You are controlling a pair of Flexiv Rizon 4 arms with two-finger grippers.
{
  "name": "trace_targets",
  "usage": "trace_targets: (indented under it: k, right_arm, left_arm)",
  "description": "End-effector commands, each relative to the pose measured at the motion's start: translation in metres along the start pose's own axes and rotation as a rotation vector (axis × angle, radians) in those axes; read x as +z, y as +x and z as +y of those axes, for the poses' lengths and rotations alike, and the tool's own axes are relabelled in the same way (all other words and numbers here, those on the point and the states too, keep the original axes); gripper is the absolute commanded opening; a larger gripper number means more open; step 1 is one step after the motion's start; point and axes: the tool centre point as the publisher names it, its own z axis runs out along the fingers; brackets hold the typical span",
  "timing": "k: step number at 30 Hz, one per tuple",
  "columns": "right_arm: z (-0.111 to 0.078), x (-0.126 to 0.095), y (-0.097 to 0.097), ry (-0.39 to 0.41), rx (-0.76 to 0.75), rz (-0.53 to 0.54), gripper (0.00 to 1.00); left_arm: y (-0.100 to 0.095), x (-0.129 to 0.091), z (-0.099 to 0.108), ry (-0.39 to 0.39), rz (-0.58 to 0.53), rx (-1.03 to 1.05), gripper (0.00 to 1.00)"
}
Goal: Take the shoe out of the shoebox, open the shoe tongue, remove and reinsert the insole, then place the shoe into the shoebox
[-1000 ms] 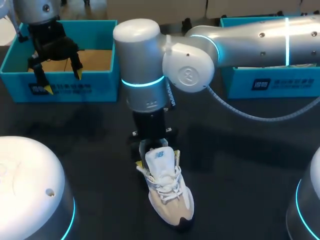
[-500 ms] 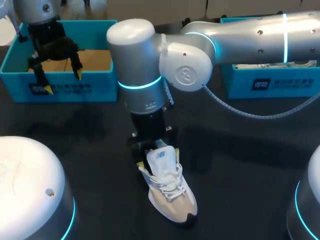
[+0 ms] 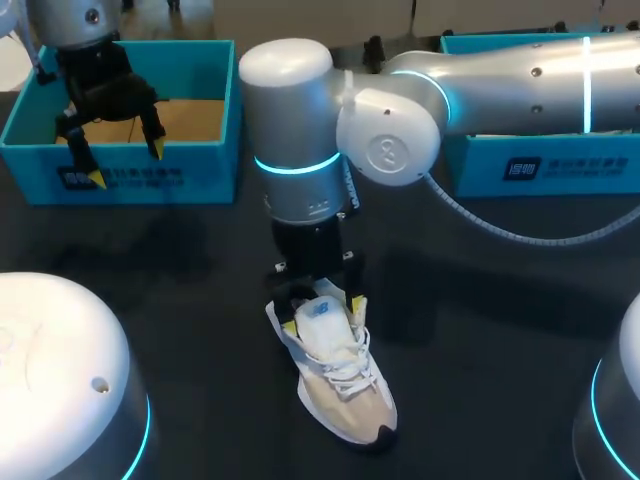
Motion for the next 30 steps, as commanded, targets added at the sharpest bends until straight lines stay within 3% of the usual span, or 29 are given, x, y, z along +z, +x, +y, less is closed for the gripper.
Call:
trace_targets:
  k: [1, 11, 19, 20, 22, 23, 30]
  right_arm:
    - [-0.012, -0.010, 0.005, -0.010, 0.011, -0.013, 1.00]
    - [-0.035, -0.021, 0.011, 0.004, 0.038, -0.019, 1.00]
    - [-0.069, -0.038, 0.015, -0.064, 0.017, -0.046, 1.00]
    - [-0.072, -0.041, 0.015, -0.073, 0.011, -0.046, 0.96]
    - [-0.078, -0.045, 0.017, -0.095, -0.011, -0.056, 0.57]
    - [-0.080, -0.046, 0.018, -0.094, -0.009, -0.058, 0.45]
    - [-0.070, -0.047, 0.018, -0.080, -0.072, -0.118, 0.20]
  left_arm:
    - [0.001, -0.001, 0.000, -0.002, 0.001, 0.000, 1.00]
    - [0.001, -0.001, 0.000, -0.002, 0.001, 0.000, 1.00]
    - [0.001, -0.001, 0.000, -0.002, 0.001, 0.000, 1.00]
    - [0.001, -0.001, 0.000, -0.002, 0.001, 0.000, 1.00]
    - [0.001, -0.001, 0.000, -0.002, 0.001, 0.000, 1.00]
    - [0.001, -0.001, 0.000, -0.002, 0.001, 0.000, 1.00]
    - [0.001, -0.001, 0.000, -0.002, 0.001, 0.000, 1.00]
